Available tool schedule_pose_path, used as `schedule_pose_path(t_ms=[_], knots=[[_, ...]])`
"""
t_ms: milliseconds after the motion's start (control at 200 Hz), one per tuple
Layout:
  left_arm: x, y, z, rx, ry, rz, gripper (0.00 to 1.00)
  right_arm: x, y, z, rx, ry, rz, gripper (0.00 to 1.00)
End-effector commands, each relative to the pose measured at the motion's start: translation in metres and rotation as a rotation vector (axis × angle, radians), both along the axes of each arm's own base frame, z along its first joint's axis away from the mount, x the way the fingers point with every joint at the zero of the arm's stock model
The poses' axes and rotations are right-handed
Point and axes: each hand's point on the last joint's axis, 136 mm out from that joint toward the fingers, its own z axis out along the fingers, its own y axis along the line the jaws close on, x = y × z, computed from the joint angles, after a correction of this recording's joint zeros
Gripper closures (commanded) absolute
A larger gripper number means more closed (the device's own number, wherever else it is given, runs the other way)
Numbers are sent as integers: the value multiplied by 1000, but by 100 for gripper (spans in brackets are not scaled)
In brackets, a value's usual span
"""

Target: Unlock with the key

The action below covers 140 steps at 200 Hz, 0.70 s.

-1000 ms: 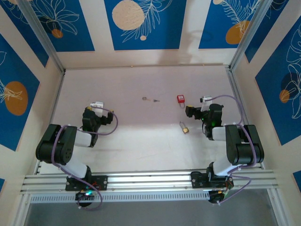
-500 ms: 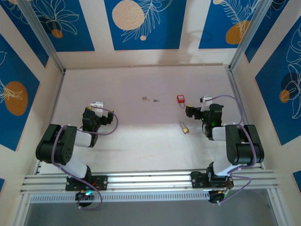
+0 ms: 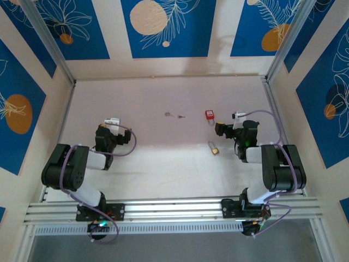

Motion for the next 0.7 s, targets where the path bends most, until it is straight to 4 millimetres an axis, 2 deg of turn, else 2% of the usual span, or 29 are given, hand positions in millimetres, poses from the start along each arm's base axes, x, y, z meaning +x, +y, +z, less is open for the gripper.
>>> schedule_pose_path(t_ms=[0, 260, 355, 425, 435, 450, 510, 515, 575, 590, 595, 625, 695], knots=[[8, 17, 15, -18, -37, 86, 0, 5, -2, 8, 18, -19, -3, 1], [9, 19, 20, -14, -34, 94, 0, 6, 0, 7, -6, -21, -11, 1], [11, 10, 39, 1, 18, 46, 0, 7, -4, 11, -39, -37, -59, 1], [13, 8, 62, 5, 43, 49, 0, 8, -7, 18, -65, -36, -105, 1], [13, 9, 65, 4, 45, 55, 0, 10, -7, 24, -71, -49, -111, 1], [13, 10, 71, -1, 45, 66, 0, 9, -7, 21, -86, -19, -117, 1], [12, 15, 97, -33, 34, 112, 0, 10, 2, 36, -123, 3, -92, 1], [12, 15, 100, -37, 32, 116, 0, 12, 3, 42, -123, -13, -90, 1], [10, 24, 130, -111, 8, 197, 0, 12, 14, 64, -145, -23, -80, 1], [8, 26, 136, -138, 10, 224, 0, 13, 16, 78, -138, -46, -90, 1], [8, 27, 137, -147, 13, 233, 0, 12, 16, 76, -138, -31, -92, 1], [4, 33, 153, -209, 1, 290, 0, 10, 19, 92, -121, -32, -109, 1], [-13, 38, 175, -378, 52, 390, 0, 4, 22, 140, -53, -20, -154, 1]])
